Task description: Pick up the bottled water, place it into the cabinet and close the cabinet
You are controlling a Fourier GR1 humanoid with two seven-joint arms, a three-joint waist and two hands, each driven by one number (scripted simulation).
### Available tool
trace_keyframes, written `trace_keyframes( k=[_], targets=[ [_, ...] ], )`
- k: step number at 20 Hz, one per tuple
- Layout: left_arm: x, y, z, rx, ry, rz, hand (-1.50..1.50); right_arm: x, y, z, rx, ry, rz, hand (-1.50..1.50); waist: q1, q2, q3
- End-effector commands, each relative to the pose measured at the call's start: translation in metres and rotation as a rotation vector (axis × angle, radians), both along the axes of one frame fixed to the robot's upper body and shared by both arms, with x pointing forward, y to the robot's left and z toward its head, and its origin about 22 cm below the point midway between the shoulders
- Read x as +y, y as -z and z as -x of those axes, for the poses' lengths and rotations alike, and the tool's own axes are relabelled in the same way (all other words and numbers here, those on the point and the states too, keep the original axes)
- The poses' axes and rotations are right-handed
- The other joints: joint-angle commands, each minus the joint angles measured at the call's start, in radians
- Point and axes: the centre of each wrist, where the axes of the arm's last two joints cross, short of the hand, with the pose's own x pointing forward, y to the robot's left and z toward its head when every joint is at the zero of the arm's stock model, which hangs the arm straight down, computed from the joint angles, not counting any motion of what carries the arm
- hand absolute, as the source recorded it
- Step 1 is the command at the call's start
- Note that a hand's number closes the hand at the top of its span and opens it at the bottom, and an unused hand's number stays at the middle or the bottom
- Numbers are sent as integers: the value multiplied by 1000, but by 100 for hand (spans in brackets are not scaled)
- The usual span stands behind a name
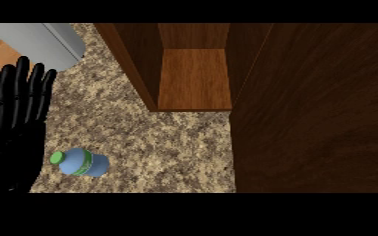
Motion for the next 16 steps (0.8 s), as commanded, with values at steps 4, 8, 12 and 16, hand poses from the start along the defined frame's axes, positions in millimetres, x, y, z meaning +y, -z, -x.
trace_keyframes(
  k=[4, 8, 12, 16],
  targets=[
    [39, -1, 39, 4, -68, 7, -150, -14, -9, 31, -45, -12, -37, -150, 14, 10, 2],
    [52, 21, 45, 264, -79, 145, -150, 2, 10, 39, 240, -109, -134, -150, 23, 7, 1],
    [57, 6, 79, 299, -90, 162, -150, 0, -12, 67, 264, -121, -130, -150, 19, 7, 1],
    [42, -5, 99, 301, -84, 164, -150, 2, -3, 87, 270, -130, -133, -150, 13, 10, 2]
  ],
)
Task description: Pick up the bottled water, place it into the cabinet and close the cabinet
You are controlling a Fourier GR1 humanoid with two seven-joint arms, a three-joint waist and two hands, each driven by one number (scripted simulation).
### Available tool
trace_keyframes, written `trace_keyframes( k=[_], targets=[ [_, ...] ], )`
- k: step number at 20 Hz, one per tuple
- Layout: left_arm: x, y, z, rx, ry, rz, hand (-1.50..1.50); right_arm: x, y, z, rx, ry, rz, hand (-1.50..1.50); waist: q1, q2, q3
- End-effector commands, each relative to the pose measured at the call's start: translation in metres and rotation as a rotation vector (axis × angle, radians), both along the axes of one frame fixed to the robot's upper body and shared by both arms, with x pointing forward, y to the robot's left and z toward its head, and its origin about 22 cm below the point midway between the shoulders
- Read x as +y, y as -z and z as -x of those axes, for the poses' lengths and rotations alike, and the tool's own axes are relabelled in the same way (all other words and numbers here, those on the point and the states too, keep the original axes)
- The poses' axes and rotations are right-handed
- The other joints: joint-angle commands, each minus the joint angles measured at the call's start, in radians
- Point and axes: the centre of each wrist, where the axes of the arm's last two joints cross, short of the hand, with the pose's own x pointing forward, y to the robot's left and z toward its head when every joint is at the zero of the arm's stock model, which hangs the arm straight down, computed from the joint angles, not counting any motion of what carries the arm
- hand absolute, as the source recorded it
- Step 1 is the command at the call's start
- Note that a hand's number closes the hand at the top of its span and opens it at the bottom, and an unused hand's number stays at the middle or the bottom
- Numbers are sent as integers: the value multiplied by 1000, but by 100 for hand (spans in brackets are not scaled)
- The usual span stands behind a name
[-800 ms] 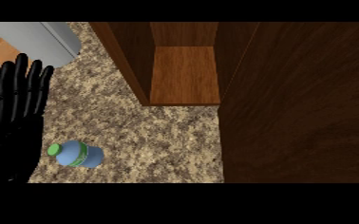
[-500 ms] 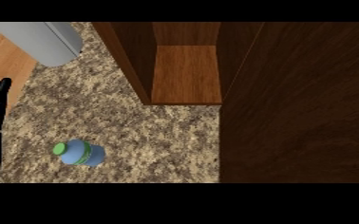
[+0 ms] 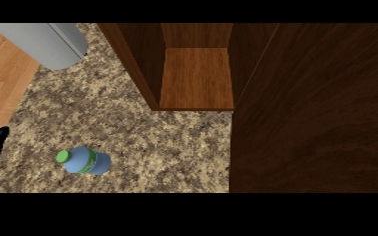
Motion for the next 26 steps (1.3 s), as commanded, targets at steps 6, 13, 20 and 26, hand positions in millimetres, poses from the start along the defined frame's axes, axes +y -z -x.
trace_keyframes(
  k=[6, 13, 20, 26],
  targets=[
    [-5, -5, 45, 64, -33, -12, -150, 13, -10, 40, 13, 1, -12, -150, 1, 0, 0],
    [14, 22, 42, 117, -91, -10, -150, 6, -20, 65, 47, 7, -15, -150, -8, 0, -1],
    [14, 54, 15, 126, -189, -13, -150, -14, -1, 67, 46, -4, 1, -150, -15, 3, 0],
    [19, 85, 5, 183, -187, -32, -150, 2, -15, 77, 32, -16, 24, -150, -14, 3, -1]
  ],
)
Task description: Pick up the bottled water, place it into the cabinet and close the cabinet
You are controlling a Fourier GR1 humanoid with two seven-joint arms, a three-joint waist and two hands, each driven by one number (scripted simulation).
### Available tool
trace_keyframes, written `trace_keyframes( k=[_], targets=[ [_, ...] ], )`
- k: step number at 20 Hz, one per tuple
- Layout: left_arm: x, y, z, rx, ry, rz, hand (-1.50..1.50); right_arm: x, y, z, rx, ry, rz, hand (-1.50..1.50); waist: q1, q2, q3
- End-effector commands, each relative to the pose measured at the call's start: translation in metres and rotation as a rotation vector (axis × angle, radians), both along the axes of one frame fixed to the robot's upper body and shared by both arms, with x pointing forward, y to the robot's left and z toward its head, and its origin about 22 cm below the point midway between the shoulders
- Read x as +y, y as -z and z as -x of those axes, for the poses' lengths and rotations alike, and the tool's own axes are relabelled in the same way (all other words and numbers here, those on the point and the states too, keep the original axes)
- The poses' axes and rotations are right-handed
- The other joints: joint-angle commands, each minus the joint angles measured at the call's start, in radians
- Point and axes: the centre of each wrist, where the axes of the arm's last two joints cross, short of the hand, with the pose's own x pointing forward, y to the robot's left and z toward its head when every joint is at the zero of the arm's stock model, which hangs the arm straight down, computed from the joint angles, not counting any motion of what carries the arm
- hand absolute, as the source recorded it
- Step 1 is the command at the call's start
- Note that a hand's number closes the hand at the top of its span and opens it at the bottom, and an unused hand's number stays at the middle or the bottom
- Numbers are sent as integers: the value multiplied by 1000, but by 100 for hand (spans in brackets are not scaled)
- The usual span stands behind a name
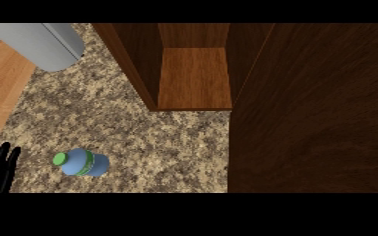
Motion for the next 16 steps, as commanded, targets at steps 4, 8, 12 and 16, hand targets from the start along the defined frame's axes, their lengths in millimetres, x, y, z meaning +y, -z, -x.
trace_keyframes(
  k=[4, 8, 12, 16],
  targets=[
    [28, 55, -20, 32, -16, 30, -150, -3, -27, 28, -45, -6, 19, -150, -9, -1, -1],
    [23, 89, -19, 57, -33, 25, -150, 2, -32, 32, -62, 10, 5, -150, -4, 1, -1],
    [16, 123, -25, 54, -76, 50, -150, 0, -29, 40, -44, -4, 35, -150, -8, 0, -1],
    [18, 153, -29, 51, -76, 63, -150, 1, -26, 44, -47, -25, 22, -150, -10, 1, -1]
  ],
)
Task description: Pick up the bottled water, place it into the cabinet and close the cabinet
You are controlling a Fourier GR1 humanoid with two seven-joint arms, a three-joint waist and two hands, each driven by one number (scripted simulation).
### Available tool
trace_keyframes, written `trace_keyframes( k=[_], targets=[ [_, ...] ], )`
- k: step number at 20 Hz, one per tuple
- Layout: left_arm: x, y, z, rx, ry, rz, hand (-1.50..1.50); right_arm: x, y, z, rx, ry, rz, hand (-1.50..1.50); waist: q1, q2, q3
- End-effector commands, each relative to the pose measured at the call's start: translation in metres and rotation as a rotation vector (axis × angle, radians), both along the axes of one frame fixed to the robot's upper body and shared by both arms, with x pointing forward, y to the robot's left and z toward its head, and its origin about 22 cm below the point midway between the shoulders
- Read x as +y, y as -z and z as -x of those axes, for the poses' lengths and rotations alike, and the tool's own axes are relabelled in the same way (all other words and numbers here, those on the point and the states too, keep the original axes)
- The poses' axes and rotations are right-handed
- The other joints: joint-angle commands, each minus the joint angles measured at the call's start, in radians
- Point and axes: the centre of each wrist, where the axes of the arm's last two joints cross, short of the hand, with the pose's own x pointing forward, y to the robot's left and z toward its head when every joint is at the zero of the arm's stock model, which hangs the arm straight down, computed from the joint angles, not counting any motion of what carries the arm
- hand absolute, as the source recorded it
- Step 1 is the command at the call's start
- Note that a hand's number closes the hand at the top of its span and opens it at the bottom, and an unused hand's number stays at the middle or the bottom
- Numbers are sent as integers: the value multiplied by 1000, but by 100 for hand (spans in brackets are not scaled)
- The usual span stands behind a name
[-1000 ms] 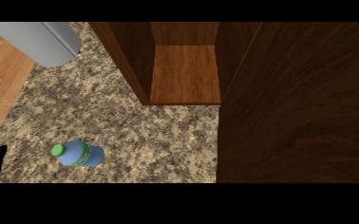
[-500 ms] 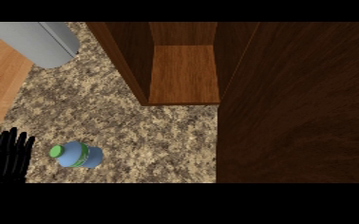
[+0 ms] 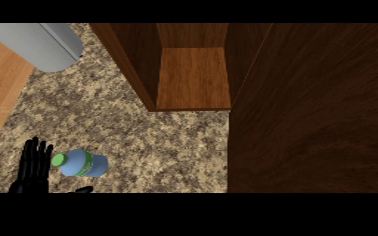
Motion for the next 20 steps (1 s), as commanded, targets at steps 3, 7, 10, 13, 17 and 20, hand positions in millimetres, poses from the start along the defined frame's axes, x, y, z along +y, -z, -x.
trace_keyframes(
  k=[3, 7, 10, 13, 17, 20],
  targets=[
    [10, 39, -5, 26, -24, -9, -150, 0, -29, 15, -23, 2, 8, -150, 2, 1, 0],
    [16, 52, -12, -1, 57, 89, -150, -3, -26, 15, -45, -3, 18, -150, 2, 1, 0],
    [4, 70, -17, 21, 109, 146, -150, 0, -22, 16, -50, -12, 14, -150, -4, 1, -1],
    [-12, 83, -14, 10, 155, 190, -150, 1, -39, 19, -50, -15, 24, -150, 1, 3, -1],
    [-19, 94, -27, -41, 123, 214, -150, -1, -30, 16, -33, -4, -10, -150, 4, 4, -1],
    [-8, 88, -31, -70, 90, 219, 150, 6, -30, 17, -40, 10, 11, -150, 6, 1, 0]
  ],
)
